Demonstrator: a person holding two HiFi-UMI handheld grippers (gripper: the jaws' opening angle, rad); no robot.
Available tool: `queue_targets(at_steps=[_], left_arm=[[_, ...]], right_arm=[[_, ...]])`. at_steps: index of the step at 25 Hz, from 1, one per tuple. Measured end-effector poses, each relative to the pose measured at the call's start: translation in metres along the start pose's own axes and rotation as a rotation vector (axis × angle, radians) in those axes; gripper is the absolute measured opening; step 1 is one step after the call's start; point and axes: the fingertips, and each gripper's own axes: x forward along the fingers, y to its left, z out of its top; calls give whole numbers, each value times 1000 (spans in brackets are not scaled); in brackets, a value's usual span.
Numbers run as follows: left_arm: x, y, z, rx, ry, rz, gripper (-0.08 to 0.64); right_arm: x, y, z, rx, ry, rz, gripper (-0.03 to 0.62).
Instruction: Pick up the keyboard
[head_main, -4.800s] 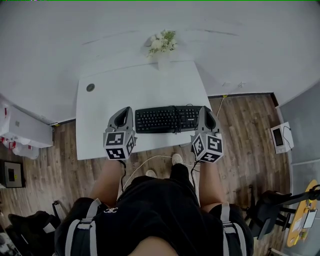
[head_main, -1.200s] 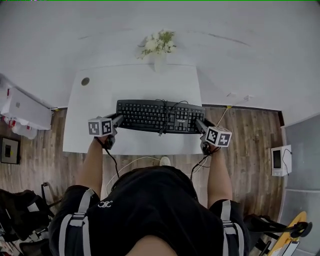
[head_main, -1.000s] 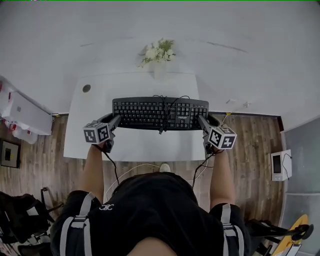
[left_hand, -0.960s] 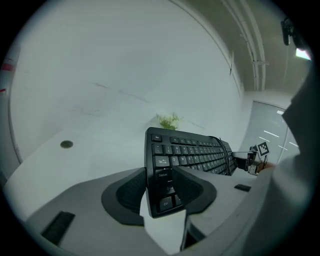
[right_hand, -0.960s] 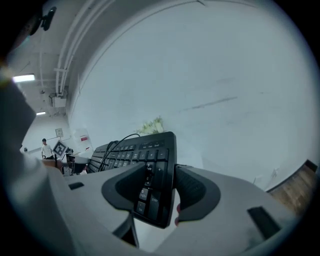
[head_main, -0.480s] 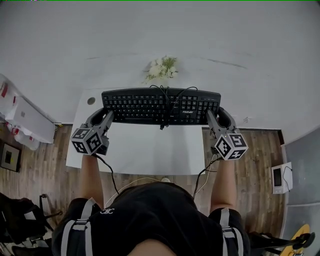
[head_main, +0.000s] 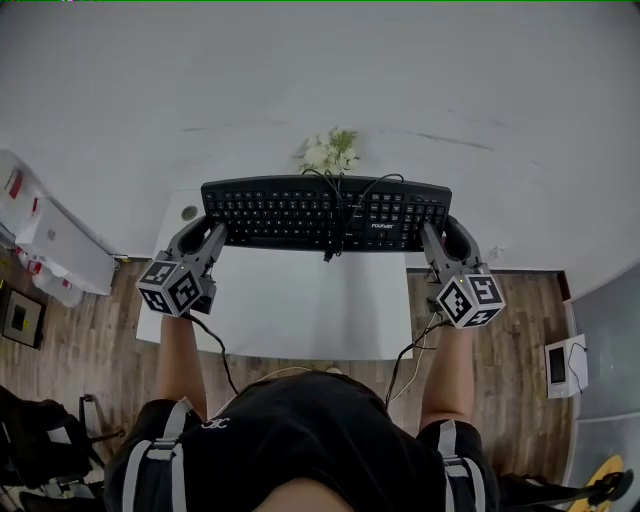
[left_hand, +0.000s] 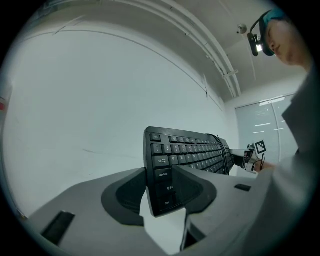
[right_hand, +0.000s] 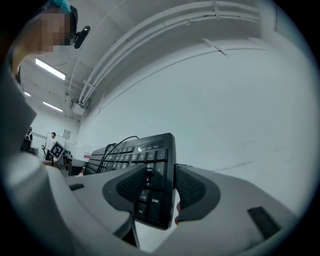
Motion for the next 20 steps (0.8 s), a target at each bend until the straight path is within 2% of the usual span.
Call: queue_targets(at_steps=[16,20], left_arm=[[-2,-5,5,14,-4,-17,176],[-5,-4,3,-5,-9,-17,173]], right_arm=[[-12,3,2,8,-6,-23,190],[-15,4,-3,13,1,-24,190]])
